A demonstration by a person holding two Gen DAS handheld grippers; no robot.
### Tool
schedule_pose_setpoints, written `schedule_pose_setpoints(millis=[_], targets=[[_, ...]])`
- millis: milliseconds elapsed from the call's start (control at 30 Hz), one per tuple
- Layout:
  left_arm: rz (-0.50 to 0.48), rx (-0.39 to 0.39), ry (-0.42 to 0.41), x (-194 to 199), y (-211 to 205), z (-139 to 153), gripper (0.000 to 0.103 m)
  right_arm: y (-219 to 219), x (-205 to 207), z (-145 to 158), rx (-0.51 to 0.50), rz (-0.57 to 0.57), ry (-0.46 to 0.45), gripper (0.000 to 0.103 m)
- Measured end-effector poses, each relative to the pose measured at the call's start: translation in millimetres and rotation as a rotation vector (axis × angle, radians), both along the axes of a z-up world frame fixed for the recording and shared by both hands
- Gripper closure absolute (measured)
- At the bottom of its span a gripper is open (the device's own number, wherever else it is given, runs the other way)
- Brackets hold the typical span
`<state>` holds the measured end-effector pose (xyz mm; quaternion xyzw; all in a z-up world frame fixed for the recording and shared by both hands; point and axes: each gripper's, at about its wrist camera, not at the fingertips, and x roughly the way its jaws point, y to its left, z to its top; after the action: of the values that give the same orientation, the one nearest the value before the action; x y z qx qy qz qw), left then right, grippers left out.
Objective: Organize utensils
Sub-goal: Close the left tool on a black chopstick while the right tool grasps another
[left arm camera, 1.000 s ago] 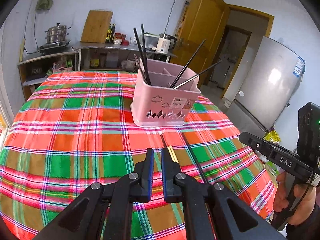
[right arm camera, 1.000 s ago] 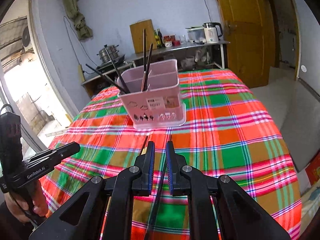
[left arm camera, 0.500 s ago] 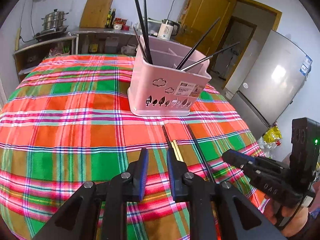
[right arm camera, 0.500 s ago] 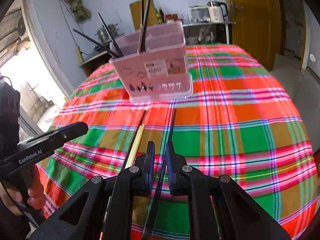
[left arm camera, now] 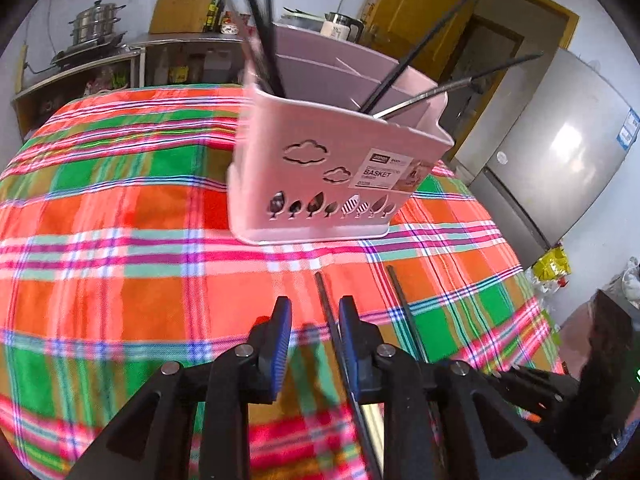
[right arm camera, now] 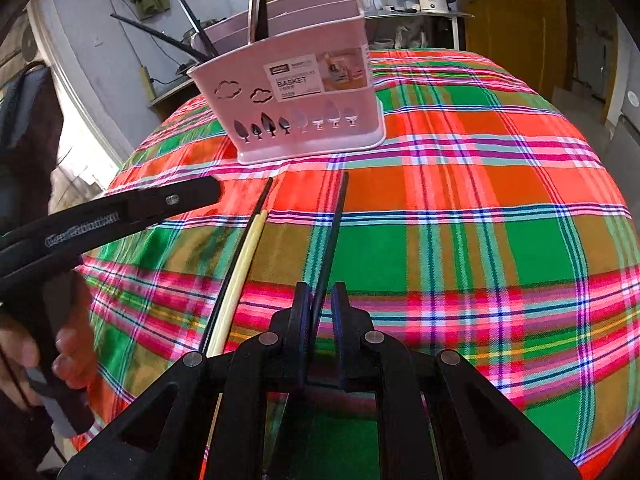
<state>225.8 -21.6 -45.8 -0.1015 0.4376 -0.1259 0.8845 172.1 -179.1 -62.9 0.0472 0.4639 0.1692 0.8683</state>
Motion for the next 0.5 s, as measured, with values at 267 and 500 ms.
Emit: schedule_pose_setpoints(millis=[267,500], targets=[[-0.013,0.11,0.033,25,-24,-19,0.079,-11,1,0,-0.001,-0.013,0.005,0.094],[-0.016,0.158,0.036,27,-11,-21,0.097,-17,1,-1,0.019,-0.016,0.01,0.094]])
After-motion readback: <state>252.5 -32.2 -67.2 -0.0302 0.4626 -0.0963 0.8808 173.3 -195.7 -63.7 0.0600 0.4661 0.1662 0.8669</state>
